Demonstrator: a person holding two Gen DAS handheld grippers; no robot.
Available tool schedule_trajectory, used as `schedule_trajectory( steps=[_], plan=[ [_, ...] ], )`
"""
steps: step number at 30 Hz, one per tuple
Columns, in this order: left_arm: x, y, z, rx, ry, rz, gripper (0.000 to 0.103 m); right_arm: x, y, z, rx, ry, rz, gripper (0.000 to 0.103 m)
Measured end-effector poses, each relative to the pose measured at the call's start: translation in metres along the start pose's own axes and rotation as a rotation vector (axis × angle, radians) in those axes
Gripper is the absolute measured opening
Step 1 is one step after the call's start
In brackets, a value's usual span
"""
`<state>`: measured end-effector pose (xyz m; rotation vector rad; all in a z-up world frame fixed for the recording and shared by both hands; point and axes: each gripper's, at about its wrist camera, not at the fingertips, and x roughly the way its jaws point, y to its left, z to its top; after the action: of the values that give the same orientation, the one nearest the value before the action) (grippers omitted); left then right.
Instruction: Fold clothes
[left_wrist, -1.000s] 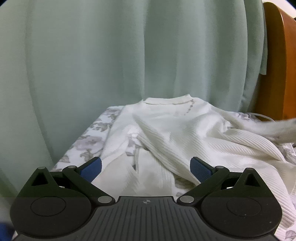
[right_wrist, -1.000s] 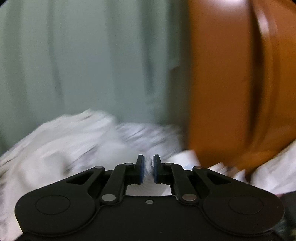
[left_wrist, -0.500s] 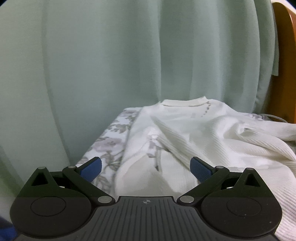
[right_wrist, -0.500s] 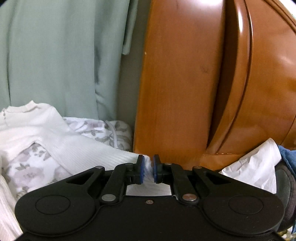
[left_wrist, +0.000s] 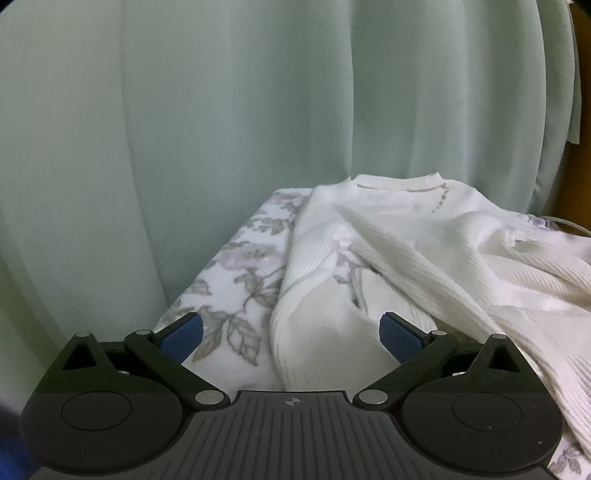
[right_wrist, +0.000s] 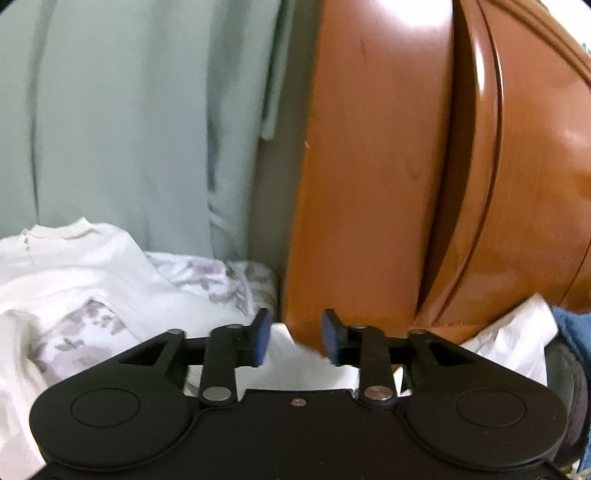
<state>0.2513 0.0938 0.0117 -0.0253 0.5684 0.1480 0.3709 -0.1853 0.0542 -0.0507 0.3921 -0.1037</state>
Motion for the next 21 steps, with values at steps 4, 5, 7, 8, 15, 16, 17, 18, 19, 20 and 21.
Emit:
schedule_trajectory(
  steps=[4, 5, 7, 8, 15, 16, 17, 18, 19, 20, 21],
  plan=[
    [-0.001, 0.003, -0.006, -0.016, 0.016, -0.021, 0.103, -0.028, 0.011, 0.005, -0.015, -0.073, 0.056, 0.047],
    [-0.001, 0.003, -0.007, -0.017, 0.019, -0.026, 0.103, -0.034, 0.016, 0.006, -0.028, -0.085, 0.070, 0.051],
    [-0.002, 0.003, -0.010, -0.022, 0.025, -0.039, 0.102, -0.047, 0.028, 0.004, -0.066, -0.109, 0.102, 0.056],
    [-0.003, 0.003, -0.012, -0.027, 0.029, -0.043, 0.101, -0.052, 0.034, 0.003, -0.087, -0.116, 0.119, 0.056],
    [-0.003, 0.010, -0.026, -0.133, 0.073, -0.118, 0.081, -0.070, 0.074, -0.011, -0.196, -0.125, 0.218, 0.056],
    [-0.002, 0.012, -0.027, -0.160, 0.079, -0.130, 0.079, -0.071, 0.078, -0.012, -0.208, -0.126, 0.224, 0.056],
    [-0.001, 0.013, -0.028, -0.180, 0.082, -0.142, 0.075, -0.072, 0.082, -0.014, -0.219, -0.127, 0.229, 0.056],
    [-0.002, 0.013, -0.029, -0.194, 0.078, -0.152, 0.070, -0.073, 0.085, -0.015, -0.228, -0.128, 0.236, 0.056],
    [-0.002, 0.013, -0.030, -0.205, 0.076, -0.162, 0.067, -0.075, 0.088, -0.015, -0.233, -0.128, 0.241, 0.056],
    [-0.002, 0.013, -0.030, -0.212, 0.076, -0.174, 0.061, -0.076, 0.090, -0.016, -0.236, -0.126, 0.247, 0.056],
    [-0.003, 0.013, -0.030, -0.222, 0.077, -0.188, 0.054, -0.076, 0.091, -0.018, -0.238, -0.124, 0.251, 0.056]
  ],
)
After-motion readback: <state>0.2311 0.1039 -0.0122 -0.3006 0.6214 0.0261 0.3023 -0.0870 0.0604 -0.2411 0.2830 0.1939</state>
